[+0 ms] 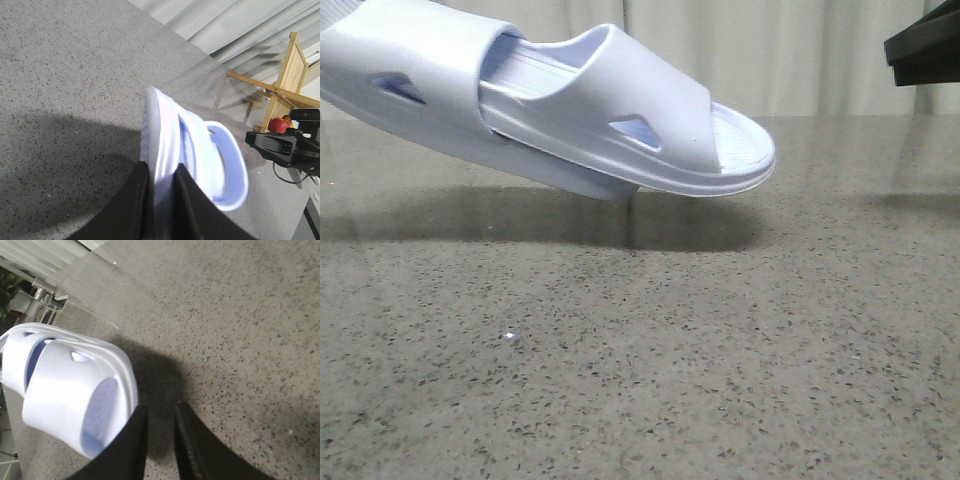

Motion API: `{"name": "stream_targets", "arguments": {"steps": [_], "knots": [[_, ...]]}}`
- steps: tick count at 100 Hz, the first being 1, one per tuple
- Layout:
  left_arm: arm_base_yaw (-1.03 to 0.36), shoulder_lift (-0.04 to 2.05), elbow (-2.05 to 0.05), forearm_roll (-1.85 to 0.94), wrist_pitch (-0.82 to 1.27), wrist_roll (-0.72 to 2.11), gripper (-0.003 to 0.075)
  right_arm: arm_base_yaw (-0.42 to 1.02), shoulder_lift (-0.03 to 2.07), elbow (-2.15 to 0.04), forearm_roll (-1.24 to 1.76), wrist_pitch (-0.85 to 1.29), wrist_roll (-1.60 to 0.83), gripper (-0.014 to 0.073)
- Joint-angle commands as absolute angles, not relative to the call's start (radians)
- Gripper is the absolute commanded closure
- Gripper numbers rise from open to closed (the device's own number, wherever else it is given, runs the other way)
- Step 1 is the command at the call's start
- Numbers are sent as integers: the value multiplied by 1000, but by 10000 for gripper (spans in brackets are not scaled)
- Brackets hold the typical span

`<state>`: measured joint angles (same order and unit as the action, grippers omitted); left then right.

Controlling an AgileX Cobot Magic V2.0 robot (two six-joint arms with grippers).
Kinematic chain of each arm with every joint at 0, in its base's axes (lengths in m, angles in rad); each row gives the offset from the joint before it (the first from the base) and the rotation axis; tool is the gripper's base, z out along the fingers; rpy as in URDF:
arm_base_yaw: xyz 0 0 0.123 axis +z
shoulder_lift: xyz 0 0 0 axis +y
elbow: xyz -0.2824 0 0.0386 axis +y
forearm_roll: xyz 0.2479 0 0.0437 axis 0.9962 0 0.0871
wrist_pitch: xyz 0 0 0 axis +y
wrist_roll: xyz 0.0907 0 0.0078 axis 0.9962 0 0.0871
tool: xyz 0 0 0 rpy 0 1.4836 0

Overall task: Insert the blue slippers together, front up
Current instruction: 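Lower the stacked slippers onto the table and open both grippers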

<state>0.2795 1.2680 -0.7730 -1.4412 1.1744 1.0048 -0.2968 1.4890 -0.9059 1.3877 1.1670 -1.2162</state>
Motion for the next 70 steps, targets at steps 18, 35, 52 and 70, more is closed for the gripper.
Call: {"name": "stream_targets", "arguments": {"steps": [18,35,52,70], "knots": [[205,1299,-787,-1531,1100,1054,704,-320,1386,-933,1426,1309,-1208,504],[149,1351,-787,-1486,1006,1120,696,-320,1386,-931,1426,1309,-1201,504],[140,1377,-787,-1445,956,1170,535,-320,1384,-931,1424,1309,-1199,504],[142,1377,-791,-1394,892,1175,296,-320,1384,-931,1415,1309,-1199,504]]}}
